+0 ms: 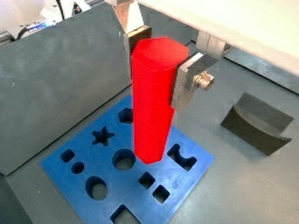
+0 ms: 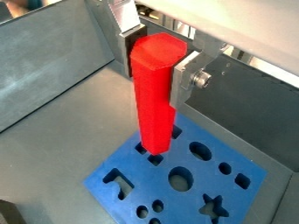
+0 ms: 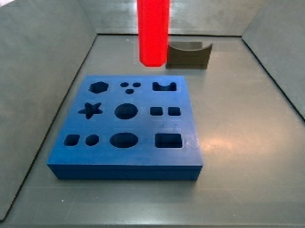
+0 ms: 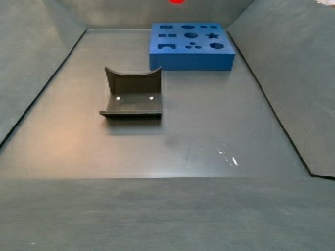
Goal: Insert the hexagon object.
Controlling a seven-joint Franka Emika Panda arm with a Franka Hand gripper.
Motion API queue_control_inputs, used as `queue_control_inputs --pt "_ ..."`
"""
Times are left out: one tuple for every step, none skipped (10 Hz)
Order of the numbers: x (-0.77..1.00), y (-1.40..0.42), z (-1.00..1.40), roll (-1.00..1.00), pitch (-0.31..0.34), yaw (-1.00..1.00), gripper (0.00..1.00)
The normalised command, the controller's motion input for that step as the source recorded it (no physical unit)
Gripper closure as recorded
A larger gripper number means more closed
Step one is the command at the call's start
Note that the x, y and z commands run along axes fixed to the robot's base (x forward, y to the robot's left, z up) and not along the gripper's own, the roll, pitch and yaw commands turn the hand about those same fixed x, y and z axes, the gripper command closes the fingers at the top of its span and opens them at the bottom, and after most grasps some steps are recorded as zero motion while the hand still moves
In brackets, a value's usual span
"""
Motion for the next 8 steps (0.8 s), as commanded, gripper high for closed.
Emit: queue_control_inputs --pt "-0.57 0.09 -0.01 0.00 -0.140 -0.55 1.00" --pt "-0.55 0.13 -0.11 0.00 -0.050 -0.73 1.00" --pt "-0.53 0.13 -0.17 0.00 -0.024 -0.75 1.00" --pt "-0.53 0.13 -0.16 0.00 -0.029 -0.76 1.00" --pt "-0.59 0.19 -0.30 0.00 -0.076 -0.69 1.00" --pt "-0.64 0.28 -0.39 0.00 -0.123 -0.61 1.00" --pt "-0.70 0.41 -0.43 0.00 -0.131 -0.48 1.00" --pt "-0.67 0.34 -0.43 0.00 -0.126 -0.56 1.00"
